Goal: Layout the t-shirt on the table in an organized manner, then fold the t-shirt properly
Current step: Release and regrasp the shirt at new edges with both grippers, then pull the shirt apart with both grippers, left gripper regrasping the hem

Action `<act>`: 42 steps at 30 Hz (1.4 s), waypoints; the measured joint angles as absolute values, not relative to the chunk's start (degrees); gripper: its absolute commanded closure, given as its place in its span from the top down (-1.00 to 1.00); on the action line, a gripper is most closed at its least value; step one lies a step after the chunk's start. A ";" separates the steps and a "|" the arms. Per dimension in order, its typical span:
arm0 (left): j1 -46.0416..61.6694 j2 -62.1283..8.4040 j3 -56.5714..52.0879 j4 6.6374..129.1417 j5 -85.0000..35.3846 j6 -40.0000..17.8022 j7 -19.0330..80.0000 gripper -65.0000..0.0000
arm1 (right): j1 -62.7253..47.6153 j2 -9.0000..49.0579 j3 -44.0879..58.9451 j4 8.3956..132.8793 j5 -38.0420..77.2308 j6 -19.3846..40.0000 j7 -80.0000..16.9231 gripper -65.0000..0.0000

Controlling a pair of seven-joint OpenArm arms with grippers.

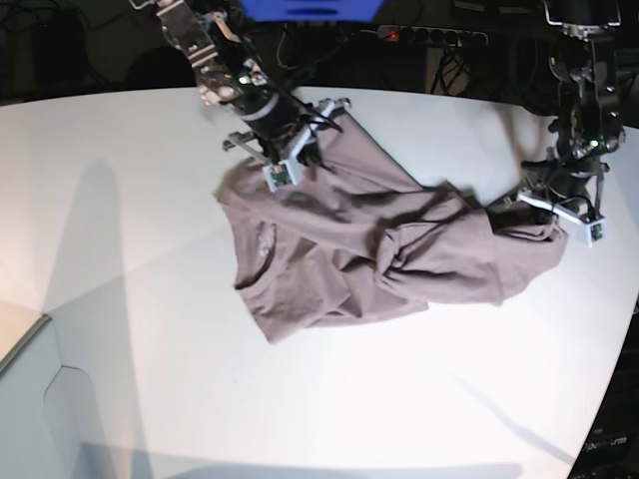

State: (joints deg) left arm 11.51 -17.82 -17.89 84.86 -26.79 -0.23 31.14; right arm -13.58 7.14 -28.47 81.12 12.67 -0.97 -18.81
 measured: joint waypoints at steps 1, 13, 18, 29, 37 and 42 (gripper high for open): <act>11.99 -18.26 -17.89 86.04 -27.07 -0.27 31.11 -1.00 | -14.61 8.60 -28.23 83.68 12.45 -1.48 -20.18 -1.00; 16.29 -25.36 -17.82 101.03 -26.74 -0.30 31.29 -1.00 | -17.58 10.44 -9.37 105.80 12.93 -1.74 -21.43 -1.00; 15.94 -28.16 -17.80 102.72 -27.05 -0.62 31.35 -1.00 | -16.49 10.20 -3.03 111.59 14.28 -1.61 -20.47 -1.00; 15.57 -27.46 -17.80 101.91 -27.07 -0.67 31.07 -1.00 | -15.94 9.52 6.74 114.10 24.49 -1.56 -20.58 -1.00; 20.47 -19.53 -17.78 94.83 -27.20 -0.43 31.31 -0.93 | -17.34 9.45 6.83 111.63 24.51 -0.91 -20.73 -1.00; 24.14 -16.23 -17.91 94.72 -27.22 -0.14 30.92 -0.27 | -17.50 9.34 6.85 111.20 24.49 -0.25 -20.43 -1.00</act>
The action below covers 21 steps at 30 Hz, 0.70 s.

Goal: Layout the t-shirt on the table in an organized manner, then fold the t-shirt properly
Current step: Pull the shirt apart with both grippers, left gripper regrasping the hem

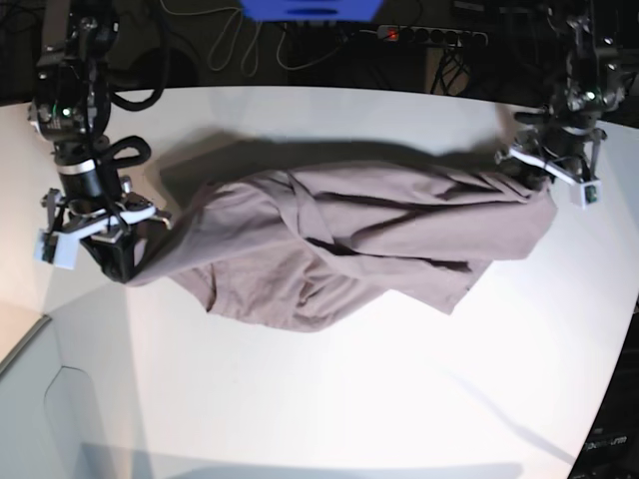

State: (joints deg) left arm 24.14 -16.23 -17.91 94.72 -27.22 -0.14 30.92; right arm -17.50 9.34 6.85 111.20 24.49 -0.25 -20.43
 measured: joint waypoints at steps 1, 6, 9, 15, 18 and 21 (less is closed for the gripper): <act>25.06 -15.66 -17.91 94.74 -27.18 -0.21 31.07 -0.22 | -17.50 9.34 6.85 111.20 24.49 -0.25 -20.40 -1.00; 27.97 -14.44 -17.91 98.74 -27.09 -0.08 31.48 -0.22 | -17.50 9.37 6.85 111.20 24.49 -0.23 -20.47 -1.00; 27.88 -14.39 -19.18 105.01 -27.53 -0.47 31.57 -0.22 | -17.52 9.37 6.83 111.20 24.49 -0.21 -20.60 -1.00; 18.92 -11.68 -21.15 108.88 -26.79 -0.10 31.35 -0.22 | -17.80 9.37 6.79 111.15 24.49 -0.10 -20.60 -1.00; 10.15 -9.56 -19.03 99.83 -26.63 -0.38 30.35 -0.22 | -17.80 9.37 6.70 111.09 24.47 -0.01 -20.73 -1.00; 5.13 -8.08 -17.28 91.26 -26.55 0.32 31.07 -0.11 | -17.80 9.52 6.83 110.21 24.51 0.01 -20.47 -1.00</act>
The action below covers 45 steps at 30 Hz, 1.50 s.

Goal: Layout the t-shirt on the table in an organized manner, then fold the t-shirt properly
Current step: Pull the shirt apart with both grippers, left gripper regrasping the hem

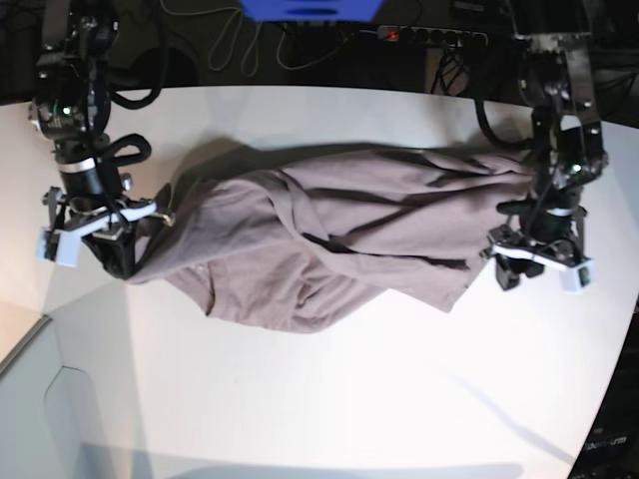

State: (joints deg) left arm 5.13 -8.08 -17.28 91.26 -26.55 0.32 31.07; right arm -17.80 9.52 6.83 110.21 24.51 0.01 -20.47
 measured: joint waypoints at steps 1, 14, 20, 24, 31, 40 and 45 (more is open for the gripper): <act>3.77 -7.53 -16.62 88.40 -26.57 0.38 31.07 -0.05 | -17.82 9.39 6.85 109.91 24.49 0.01 -20.32 -1.00; -7.70 -5.54 -12.01 66.83 -26.74 0.45 30.09 0.30 | -18.35 9.47 6.74 108.84 24.49 0.12 -20.58 -1.00; -8.40 -4.49 -11.68 65.23 -26.79 0.25 30.04 0.30 | -18.33 9.52 6.74 108.84 24.49 0.10 -20.60 -1.00; -8.62 -3.55 -11.66 65.23 -26.63 0.25 30.00 0.30 | -18.33 9.47 6.74 108.84 24.49 0.12 -20.60 -1.00; -8.67 -2.90 -11.60 65.23 -26.63 0.30 30.00 0.30 | -18.33 9.54 6.74 108.84 24.49 0.10 -20.58 -1.00; -10.66 -2.87 -12.01 60.90 -26.85 0.40 29.78 0.30 | -18.31 9.67 6.74 108.84 24.49 0.10 -20.69 -1.00; -11.03 -2.87 -12.12 60.73 -26.85 0.43 30.02 0.21 | -18.31 9.67 6.74 108.84 24.49 0.12 -20.80 -1.00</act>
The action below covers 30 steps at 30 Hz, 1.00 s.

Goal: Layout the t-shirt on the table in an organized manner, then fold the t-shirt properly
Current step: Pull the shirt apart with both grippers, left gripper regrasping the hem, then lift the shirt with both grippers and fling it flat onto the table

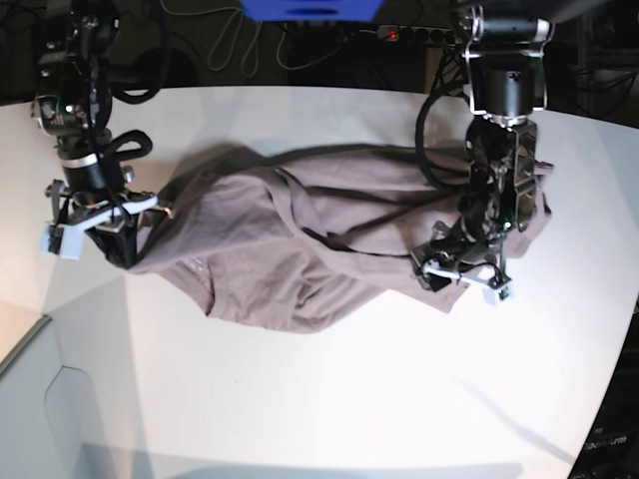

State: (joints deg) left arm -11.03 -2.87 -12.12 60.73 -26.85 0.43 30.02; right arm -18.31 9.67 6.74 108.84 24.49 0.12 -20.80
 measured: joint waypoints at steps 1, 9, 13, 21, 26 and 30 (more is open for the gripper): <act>-11.33 -2.87 -12.16 60.66 -26.83 0.45 30.00 0.09 | -18.31 9.67 6.74 108.84 24.49 0.10 -20.78 -1.00; -12.03 -2.87 -12.16 60.62 -26.87 0.27 29.98 -1.00 | -18.20 9.67 6.74 108.84 24.49 0.12 -20.80 -1.00; -11.97 -3.03 -12.16 61.32 -26.85 0.27 30.06 -1.00 | -18.06 9.67 6.74 108.84 24.49 0.12 -20.80 -1.00; -8.08 -3.62 -12.82 79.29 -27.05 0.49 30.74 -1.00 | -16.38 11.29 7.09 108.86 24.51 0.12 -20.51 -1.00; -6.17 -3.53 -15.35 89.58 -26.50 0.93 31.24 -1.00 | -14.68 11.38 7.11 108.95 24.51 0.12 -20.75 -1.00; -6.72 -4.60 -15.27 94.26 -26.96 0.47 30.68 -1.00 | -11.22 11.27 7.11 108.99 24.51 0.12 -20.86 -1.00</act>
